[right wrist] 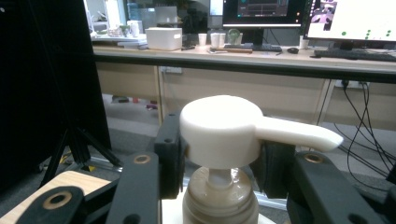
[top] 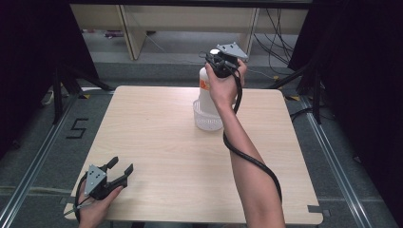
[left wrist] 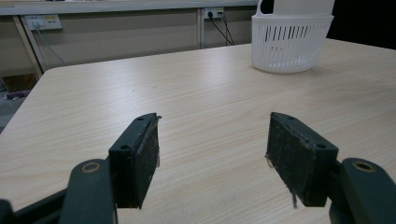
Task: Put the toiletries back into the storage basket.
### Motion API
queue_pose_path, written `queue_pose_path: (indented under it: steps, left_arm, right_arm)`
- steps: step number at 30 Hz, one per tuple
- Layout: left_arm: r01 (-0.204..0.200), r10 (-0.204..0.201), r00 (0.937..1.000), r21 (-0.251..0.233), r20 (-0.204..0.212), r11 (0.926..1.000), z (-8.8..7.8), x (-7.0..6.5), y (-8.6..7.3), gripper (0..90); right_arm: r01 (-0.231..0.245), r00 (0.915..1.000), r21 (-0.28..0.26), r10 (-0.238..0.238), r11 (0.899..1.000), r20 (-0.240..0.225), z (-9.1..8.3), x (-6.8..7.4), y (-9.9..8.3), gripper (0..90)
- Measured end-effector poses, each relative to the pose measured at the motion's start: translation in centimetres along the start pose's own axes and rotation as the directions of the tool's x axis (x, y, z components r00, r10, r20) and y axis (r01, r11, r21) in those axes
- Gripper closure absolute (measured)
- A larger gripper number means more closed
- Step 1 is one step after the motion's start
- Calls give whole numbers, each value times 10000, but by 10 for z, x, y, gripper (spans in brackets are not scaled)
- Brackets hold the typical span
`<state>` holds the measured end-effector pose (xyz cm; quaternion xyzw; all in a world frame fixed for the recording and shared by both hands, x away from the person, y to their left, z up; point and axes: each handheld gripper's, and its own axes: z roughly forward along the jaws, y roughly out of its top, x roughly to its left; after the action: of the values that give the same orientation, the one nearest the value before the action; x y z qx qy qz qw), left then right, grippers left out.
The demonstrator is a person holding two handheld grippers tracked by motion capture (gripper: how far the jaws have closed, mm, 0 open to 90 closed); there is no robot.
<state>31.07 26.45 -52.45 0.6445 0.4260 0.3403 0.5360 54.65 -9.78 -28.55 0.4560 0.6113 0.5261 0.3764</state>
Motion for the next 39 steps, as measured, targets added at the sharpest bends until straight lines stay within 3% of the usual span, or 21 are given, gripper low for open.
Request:
queue_pose_path:
  steps: [39]
  left_arm:
    - [-7,7,10000,16,3,10000,0,0,0,337]
  right_arm:
    - [5,10000,503,-8,9987,43,10,0,-24,599]
